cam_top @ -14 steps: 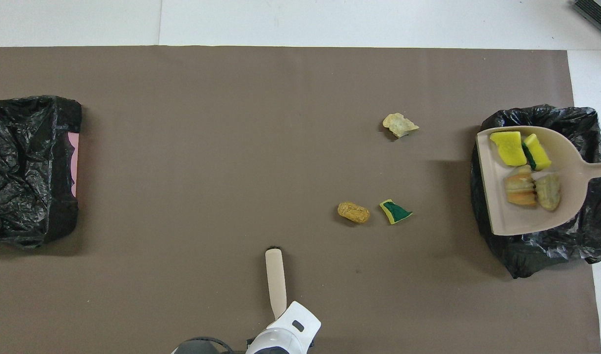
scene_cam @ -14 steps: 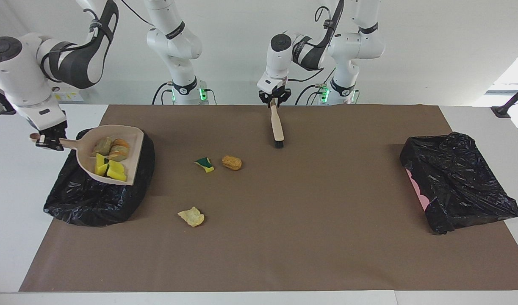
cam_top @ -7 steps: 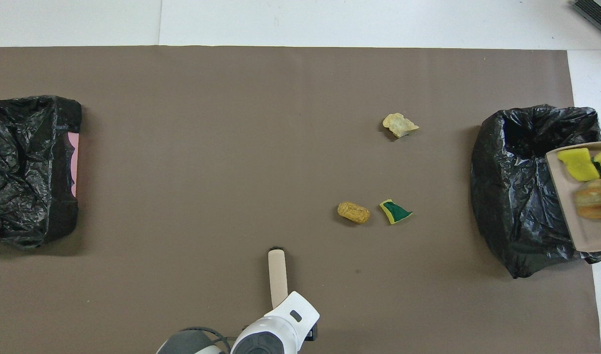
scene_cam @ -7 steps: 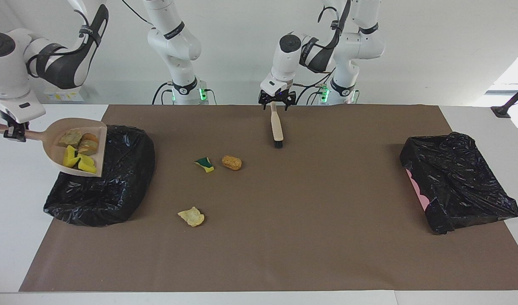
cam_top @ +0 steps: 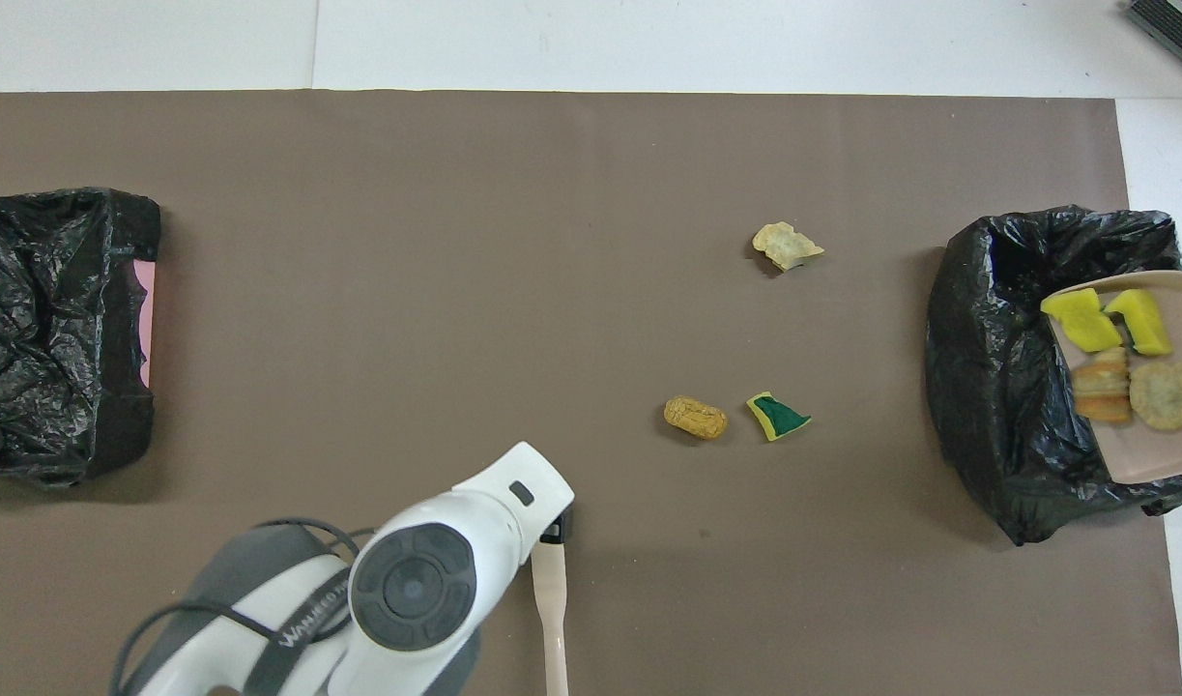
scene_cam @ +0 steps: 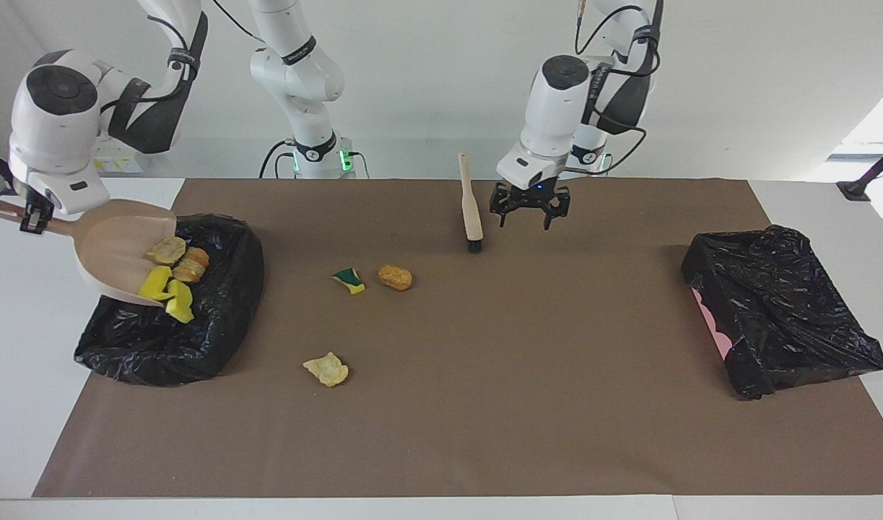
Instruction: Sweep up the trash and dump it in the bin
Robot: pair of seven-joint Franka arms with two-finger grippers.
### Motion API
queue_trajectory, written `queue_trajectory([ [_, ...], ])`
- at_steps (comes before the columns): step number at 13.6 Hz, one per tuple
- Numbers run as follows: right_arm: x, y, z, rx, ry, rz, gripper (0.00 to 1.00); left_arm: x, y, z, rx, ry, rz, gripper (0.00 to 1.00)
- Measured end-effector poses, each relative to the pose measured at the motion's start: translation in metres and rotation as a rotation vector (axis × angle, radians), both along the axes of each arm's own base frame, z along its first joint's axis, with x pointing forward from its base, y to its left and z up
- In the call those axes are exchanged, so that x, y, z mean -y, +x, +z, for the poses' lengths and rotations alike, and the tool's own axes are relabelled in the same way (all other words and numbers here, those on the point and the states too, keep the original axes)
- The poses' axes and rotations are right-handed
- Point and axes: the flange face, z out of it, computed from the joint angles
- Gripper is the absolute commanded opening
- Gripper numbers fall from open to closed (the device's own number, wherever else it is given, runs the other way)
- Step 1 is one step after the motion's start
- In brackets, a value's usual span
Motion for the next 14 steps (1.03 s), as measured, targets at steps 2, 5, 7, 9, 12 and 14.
queue_trajectory([
  [2,0.015,-0.012,0.012,0.007,-0.011,-0.006,0.0,-0.048,0.038,0.032,0.028,-0.013,-0.012,1.0],
  [5,0.028,-0.022,0.02,0.013,-0.017,-0.022,0.0,-0.11,0.064,0.078,0.049,-0.008,-0.023,1.0],
  [7,0.035,-0.028,0.027,0.019,-0.023,-0.027,0.0,-0.14,0.067,0.112,0.04,0.006,-0.043,1.0],
  [9,0.027,-0.029,0.039,0.04,-0.029,-0.019,0.0,-0.166,0.063,0.145,0.02,0.018,-0.062,1.0],
  [12,-0.006,-0.024,0.051,0.061,0.018,-0.001,0.0,-0.186,0.055,0.173,-0.008,0.029,-0.069,1.0],
  [14,-0.035,-0.018,0.05,0.06,0.089,0.008,0.0,-0.195,0.054,0.178,-0.012,0.039,-0.063,1.0],
])
